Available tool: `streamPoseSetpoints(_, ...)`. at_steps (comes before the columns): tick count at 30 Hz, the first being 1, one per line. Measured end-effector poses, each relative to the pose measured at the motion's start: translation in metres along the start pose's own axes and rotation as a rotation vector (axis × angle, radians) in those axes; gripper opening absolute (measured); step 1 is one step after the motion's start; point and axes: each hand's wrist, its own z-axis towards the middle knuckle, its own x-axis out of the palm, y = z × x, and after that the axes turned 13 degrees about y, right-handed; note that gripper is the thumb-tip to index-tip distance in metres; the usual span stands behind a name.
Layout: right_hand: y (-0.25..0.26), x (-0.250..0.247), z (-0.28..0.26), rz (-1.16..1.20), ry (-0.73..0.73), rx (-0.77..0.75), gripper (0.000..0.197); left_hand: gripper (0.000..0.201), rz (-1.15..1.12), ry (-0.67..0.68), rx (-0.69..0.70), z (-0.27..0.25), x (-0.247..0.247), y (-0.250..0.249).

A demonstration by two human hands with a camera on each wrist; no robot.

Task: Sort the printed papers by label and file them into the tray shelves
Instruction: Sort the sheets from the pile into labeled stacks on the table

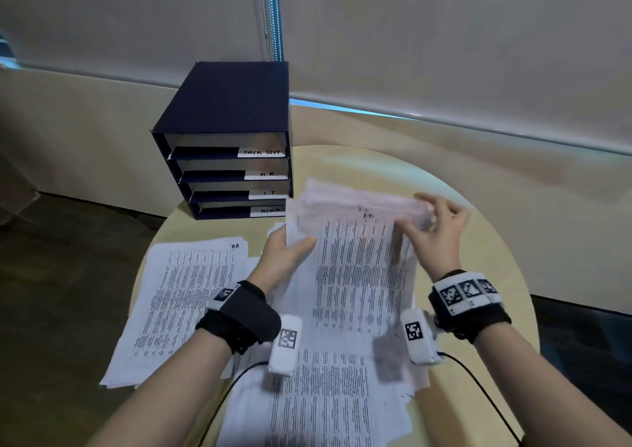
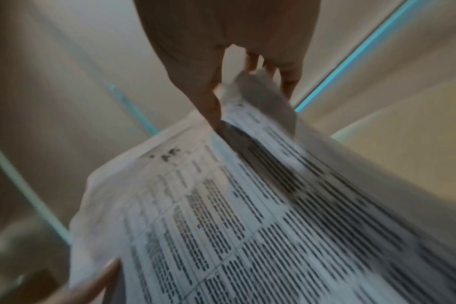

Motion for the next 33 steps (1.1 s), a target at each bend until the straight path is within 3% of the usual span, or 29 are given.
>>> streamPoseSetpoints(3, 0.007, -0.018, 0.000, 0.433, 0.124, 0.104, 0.072, 0.033, -0.033, -0.011, 0.134, -0.004, 0.003, -0.039)
streamPoseSetpoints(6, 0.024, -0.027, -0.001, 0.722, 0.345, 0.093, 0.083, 0.029, 0.109, -0.125, 0.268, -0.003, 0.013, -0.063)
streamPoseSetpoints(8, 0.039, -0.025, -0.005, 0.767, 0.364, 0.070, 0.072, 0.026, 0.208, -0.220, 0.369, -0.006, 0.025, -0.070)
streamPoseSetpoints(10, 0.049, -0.019, -0.013, 0.776, 0.364, 0.025, 0.048, 0.040, 0.262, -0.289, 0.450, -0.009, 0.036, -0.066)
streamPoseSetpoints(13, 0.051, -0.003, -0.027, 0.704, 0.359, 0.038, 0.024, 0.070, 0.382, -0.361, 0.378, -0.011, 0.044, -0.049)
streamPoseSetpoints(15, 0.048, 0.010, -0.036, 0.674, 0.366, 0.069, 0.015, 0.055, 0.404, -0.371, 0.388, -0.012, 0.042, -0.034)
streamPoseSetpoints(19, 0.033, 0.031, -0.035, 0.694, 0.281, 0.171, 0.032, 0.035, 0.326, -0.400, 0.378, -0.006, 0.030, -0.009)
streamPoseSetpoints(23, 0.021, 0.041, -0.016, 0.754, 0.262, 0.247, 0.071, 0.030, 0.144, -0.389, 0.246, 0.009, 0.019, 0.008)
streamPoseSetpoints(26, 0.008, 0.043, -0.002, 0.810, 0.305, 0.318, 0.082, 0.028, 0.056, -0.398, 0.138, 0.022, 0.014, 0.022)
streamPoseSetpoints(30, -0.004, 0.048, 0.003, 0.769, 0.439, 0.418, 0.055, 0.063, 0.002, -0.402, 0.030, 0.034, 0.016, 0.040)
streamPoseSetpoints(33, -0.017, 0.057, -0.002, 0.677, 0.490, 0.477, 0.040, 0.062, -0.002, -0.427, -0.043, 0.047, 0.005, 0.067)
